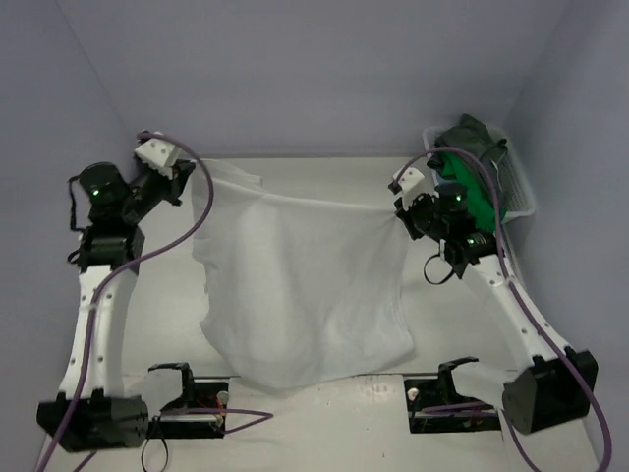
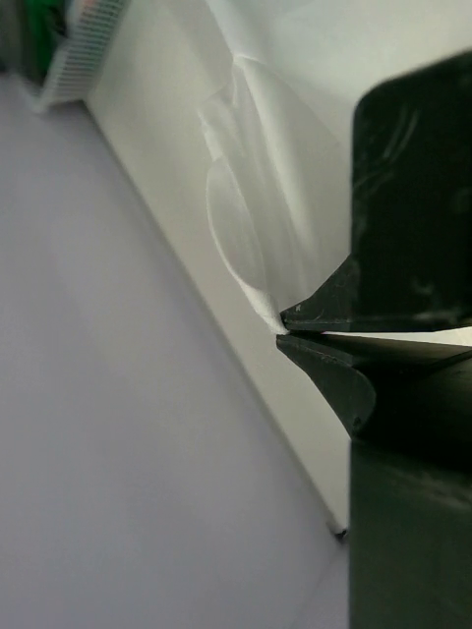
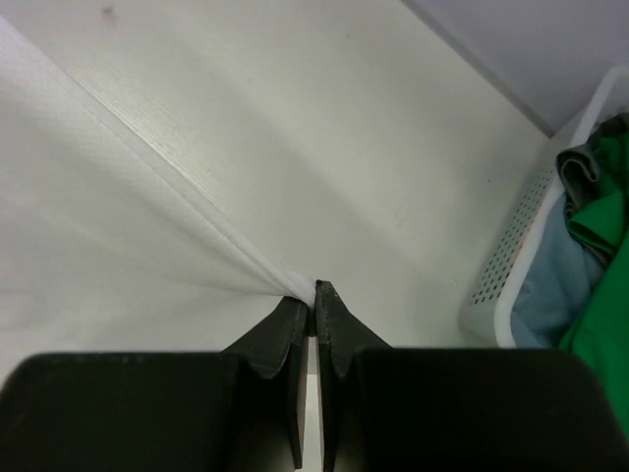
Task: Fold and stack the t-shirts
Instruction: Flatten the tshirt out
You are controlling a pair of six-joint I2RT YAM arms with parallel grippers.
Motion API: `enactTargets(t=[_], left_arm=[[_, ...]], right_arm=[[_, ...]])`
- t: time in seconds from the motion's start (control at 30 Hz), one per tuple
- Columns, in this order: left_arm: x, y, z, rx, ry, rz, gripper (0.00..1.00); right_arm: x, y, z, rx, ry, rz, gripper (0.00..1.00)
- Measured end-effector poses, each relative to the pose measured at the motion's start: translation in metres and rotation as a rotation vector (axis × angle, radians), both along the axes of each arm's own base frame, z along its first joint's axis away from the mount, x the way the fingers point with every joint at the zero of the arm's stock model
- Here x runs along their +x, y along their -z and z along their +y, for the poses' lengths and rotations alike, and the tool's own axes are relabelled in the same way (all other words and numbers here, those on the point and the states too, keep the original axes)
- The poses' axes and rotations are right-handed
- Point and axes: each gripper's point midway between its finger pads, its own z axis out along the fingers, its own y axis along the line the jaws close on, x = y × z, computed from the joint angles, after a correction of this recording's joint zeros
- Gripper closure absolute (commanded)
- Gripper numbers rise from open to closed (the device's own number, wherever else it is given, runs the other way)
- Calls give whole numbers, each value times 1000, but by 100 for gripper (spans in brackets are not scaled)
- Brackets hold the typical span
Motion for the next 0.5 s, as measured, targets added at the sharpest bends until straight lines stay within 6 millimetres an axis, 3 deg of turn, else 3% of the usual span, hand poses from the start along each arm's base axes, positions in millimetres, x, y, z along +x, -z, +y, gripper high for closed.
enactTargets(t=[0.13,0.2,0.3,0.5], left_arm=[[50,84,-8,60,4,186,100],[68,114,-10,91,2,243,100],[91,143,-14,152,-12,268,100],[132,190,-47,280,5,281,100]], right_arm=[[30,36,1,-35,24,55,100],[42,52,1,-49,37,72,100],[61,77,1,-73,57,105,100],[98,124,-3,-135,107,169,100]])
